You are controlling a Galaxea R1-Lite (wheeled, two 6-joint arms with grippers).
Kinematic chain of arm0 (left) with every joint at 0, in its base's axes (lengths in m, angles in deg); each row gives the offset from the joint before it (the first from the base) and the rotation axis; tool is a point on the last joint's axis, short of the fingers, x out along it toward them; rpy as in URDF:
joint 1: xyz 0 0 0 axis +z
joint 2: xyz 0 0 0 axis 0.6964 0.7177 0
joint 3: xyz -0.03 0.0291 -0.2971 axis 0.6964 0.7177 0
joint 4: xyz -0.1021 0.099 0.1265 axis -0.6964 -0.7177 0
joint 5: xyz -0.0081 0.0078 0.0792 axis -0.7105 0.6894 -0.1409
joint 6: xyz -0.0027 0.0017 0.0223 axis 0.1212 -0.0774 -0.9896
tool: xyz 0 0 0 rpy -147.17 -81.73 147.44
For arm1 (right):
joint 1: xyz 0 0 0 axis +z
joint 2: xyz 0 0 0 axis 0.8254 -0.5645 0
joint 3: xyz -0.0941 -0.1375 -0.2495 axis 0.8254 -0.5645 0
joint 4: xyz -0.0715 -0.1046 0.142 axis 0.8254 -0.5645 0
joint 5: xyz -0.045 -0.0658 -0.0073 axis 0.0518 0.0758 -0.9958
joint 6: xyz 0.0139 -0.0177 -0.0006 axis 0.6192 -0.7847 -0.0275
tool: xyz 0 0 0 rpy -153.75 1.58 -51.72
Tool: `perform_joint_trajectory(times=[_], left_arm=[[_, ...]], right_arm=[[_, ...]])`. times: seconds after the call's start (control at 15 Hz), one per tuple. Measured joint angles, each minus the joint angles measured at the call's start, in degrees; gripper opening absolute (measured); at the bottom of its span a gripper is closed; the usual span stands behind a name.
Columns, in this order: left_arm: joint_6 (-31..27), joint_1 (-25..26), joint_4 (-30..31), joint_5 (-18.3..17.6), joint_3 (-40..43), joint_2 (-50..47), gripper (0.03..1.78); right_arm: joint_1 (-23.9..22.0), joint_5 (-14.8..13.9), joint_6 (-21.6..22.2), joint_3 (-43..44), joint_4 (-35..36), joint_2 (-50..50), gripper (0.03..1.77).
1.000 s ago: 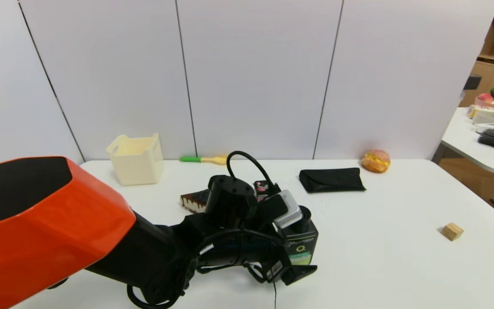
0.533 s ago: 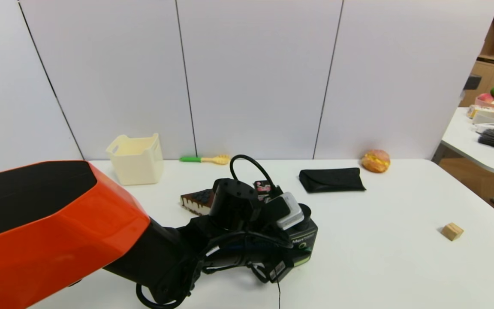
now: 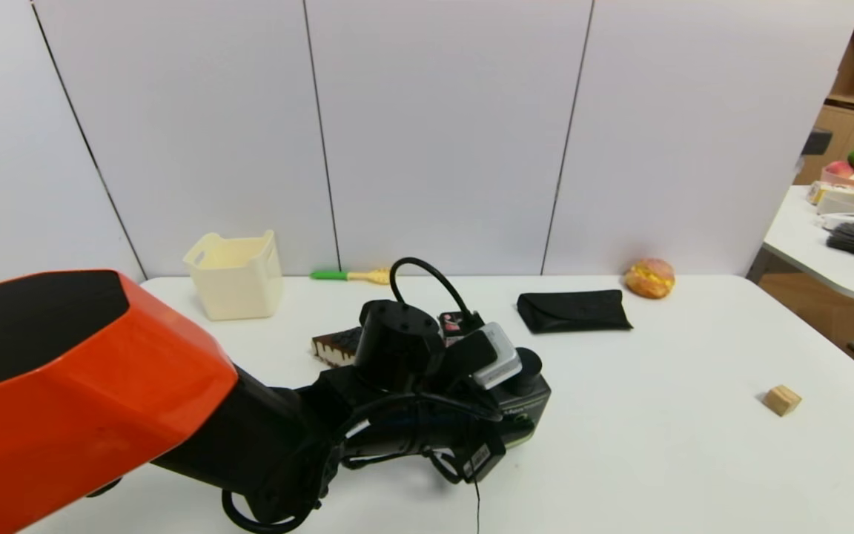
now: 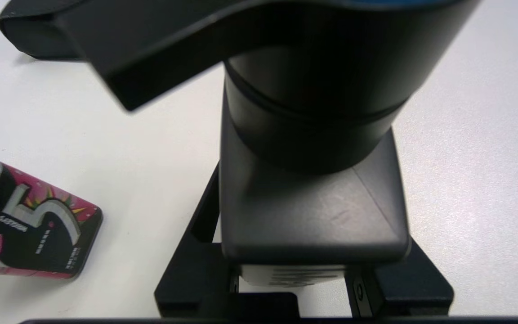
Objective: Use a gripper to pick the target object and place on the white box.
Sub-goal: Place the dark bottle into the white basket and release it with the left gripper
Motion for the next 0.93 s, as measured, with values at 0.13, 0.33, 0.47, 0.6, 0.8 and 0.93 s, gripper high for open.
perform_joint_trajectory(times=[0.13, 0.33, 0.47, 0.6, 0.8, 0.93], left_arm=[[1.4, 0.7, -1.2, 0.2, 0.4, -2.9, 0.63], [2.1, 4.2, -4.5, 0.3, 1.1, -8.5, 0.63], [1.9, 8.5, -7.4, 0.4, 1.3, -12.7, 0.63], [1.5, 13.2, -9.5, 0.3, 1.3, -16.3, 0.63], [1.5, 21.0, -10.7, 0.3, 1.4, -21.0, 0.63], [1.4, 26.0, -11.1, 0.4, 1.5, -22.9, 0.63]], right_arm=[[0.0, 0.0, 0.0, 0.0, 0.0, 0.0, 1.70], [0.0, 0.0, 0.0, 0.0, 0.0, 0.0, 1.70], [0.0, 0.0, 0.0, 0.0, 0.0, 0.0, 1.70], [0.0, 0.0, 0.0, 0.0, 0.0, 0.0, 1.70], [0.0, 0.0, 0.0, 0.0, 0.0, 0.0, 1.70], [0.0, 0.0, 0.0, 0.0, 0.0, 0.0, 1.70]])
